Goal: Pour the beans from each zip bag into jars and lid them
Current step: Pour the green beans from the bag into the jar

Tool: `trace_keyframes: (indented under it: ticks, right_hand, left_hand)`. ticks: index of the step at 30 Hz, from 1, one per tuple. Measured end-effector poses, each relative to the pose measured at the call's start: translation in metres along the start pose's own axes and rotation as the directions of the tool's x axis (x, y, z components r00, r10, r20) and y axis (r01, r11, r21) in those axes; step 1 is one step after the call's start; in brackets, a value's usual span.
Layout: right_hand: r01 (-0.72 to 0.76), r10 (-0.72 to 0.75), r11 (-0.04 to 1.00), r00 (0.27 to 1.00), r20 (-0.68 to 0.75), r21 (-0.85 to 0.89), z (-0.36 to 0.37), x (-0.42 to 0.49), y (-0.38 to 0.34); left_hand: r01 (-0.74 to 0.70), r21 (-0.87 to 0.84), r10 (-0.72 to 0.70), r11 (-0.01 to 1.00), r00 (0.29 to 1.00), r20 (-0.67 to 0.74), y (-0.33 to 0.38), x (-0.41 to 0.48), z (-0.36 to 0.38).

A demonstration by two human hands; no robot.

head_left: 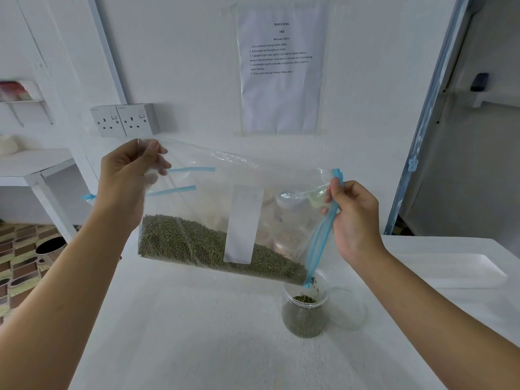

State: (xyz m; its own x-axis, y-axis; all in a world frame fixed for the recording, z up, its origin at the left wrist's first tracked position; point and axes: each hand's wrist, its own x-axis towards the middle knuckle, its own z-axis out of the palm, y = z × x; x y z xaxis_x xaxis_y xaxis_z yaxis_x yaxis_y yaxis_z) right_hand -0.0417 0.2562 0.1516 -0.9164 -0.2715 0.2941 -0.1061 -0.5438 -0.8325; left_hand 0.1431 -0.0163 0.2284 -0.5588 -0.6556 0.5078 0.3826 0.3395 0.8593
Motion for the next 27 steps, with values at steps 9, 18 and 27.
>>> trace_keyframes:
  ticks: [9,18,27]
  right_hand:
    - [0.004,-0.004,1.000,1.000,-0.013,-0.006,-0.0014,0.0016,0.0028]
    - [0.010,-0.010,1.000,1.000,-0.015,-0.011,-0.0002,0.0042,0.0009]
    - [0.000,-0.001,1.000,0.999,-0.036,-0.028,0.0004,0.0045,0.0032]
  left_hand:
    - [0.000,0.002,0.000,1.000,1.000,-0.003,0.0000,0.0002,0.0018]
    - [-0.003,0.007,0.003,1.000,1.000,-0.003,0.0037,0.0025,0.0020]
    - [-0.022,0.042,0.021,0.999,1.000,0.013,0.0095,0.0058,0.0035]
